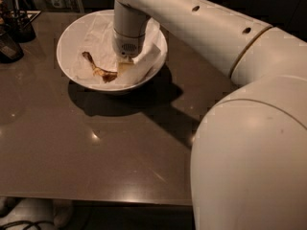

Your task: Pick banana from white bowl

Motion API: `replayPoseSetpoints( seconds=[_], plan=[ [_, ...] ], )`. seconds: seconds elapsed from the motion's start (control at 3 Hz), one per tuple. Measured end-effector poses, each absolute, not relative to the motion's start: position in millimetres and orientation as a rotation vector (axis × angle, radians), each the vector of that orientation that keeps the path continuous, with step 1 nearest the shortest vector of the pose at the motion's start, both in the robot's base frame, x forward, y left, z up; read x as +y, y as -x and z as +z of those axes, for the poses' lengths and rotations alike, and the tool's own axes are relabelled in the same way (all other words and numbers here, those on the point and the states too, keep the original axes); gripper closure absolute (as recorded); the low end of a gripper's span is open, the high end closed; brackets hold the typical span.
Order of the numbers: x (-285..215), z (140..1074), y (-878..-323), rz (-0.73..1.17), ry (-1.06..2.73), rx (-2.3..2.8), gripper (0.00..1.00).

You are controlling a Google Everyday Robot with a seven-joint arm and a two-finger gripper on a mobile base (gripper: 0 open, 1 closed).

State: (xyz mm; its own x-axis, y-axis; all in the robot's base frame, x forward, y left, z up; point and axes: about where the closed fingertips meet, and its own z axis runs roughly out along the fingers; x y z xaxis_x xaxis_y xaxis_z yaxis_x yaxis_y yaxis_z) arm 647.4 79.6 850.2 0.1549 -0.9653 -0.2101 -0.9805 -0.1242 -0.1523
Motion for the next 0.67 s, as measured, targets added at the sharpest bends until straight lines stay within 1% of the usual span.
replayPoseSetpoints(
  seconds=[0.33,0.67],
  plan=[
    [72.4,852.1,-648.5,0.044,2.195,1.898,0.86],
    [71.2,852.5,-648.6,0.037,2.197,1.9,1.0]
  ],
)
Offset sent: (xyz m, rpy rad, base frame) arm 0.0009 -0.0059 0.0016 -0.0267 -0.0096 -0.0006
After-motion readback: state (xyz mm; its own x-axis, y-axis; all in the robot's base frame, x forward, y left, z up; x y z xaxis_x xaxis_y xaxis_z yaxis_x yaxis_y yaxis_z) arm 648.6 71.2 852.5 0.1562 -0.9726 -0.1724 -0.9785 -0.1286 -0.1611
